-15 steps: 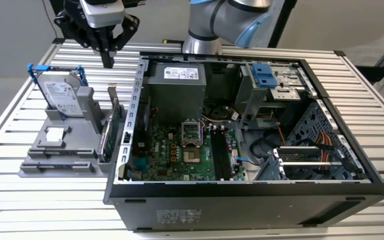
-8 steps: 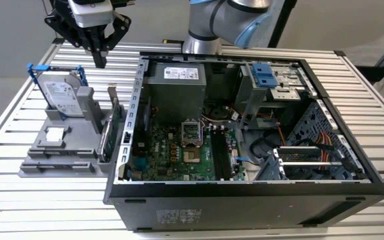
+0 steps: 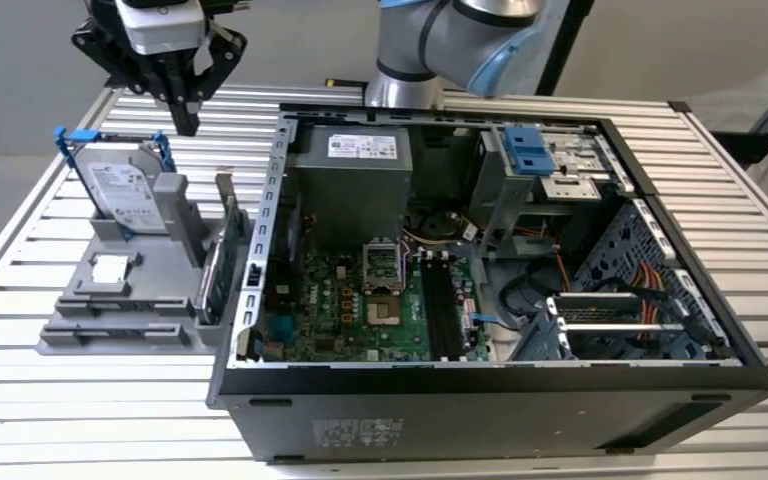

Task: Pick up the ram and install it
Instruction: 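Reach for the ram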

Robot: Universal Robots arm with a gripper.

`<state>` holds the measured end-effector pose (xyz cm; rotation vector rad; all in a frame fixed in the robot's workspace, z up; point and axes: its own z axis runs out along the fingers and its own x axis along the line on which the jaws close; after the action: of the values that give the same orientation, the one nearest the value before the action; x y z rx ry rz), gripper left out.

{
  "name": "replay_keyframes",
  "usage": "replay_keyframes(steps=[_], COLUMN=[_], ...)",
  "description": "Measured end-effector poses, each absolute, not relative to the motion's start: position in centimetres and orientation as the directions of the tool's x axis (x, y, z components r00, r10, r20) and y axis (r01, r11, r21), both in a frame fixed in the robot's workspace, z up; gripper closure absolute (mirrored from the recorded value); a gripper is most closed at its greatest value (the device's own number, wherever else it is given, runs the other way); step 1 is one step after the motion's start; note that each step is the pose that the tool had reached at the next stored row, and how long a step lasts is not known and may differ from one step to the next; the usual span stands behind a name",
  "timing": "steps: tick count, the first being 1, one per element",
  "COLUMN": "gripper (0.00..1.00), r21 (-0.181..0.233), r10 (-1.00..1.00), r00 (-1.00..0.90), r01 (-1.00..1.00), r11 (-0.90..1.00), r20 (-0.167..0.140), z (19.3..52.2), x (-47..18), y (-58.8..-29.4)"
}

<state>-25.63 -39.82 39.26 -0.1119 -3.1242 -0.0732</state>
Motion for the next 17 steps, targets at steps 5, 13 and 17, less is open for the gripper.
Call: replay_keyframes(steps=[5,13,17], gripper=[1.00,1.00,1.00], r21=[0.046,0.046,0.045], r10=[0.071,0.071,0.071], r00=[-0.997,-0.997,-0.997], r01=[0.072,0.072,0.072], r11=[0.996,0.996,0.996], r20=[0.019,0.025,0.028], z=[39.3,39.3,39.3], x=[-26.2,-26.9,-27.3], y=[-39.8,-39.8,-39.8])
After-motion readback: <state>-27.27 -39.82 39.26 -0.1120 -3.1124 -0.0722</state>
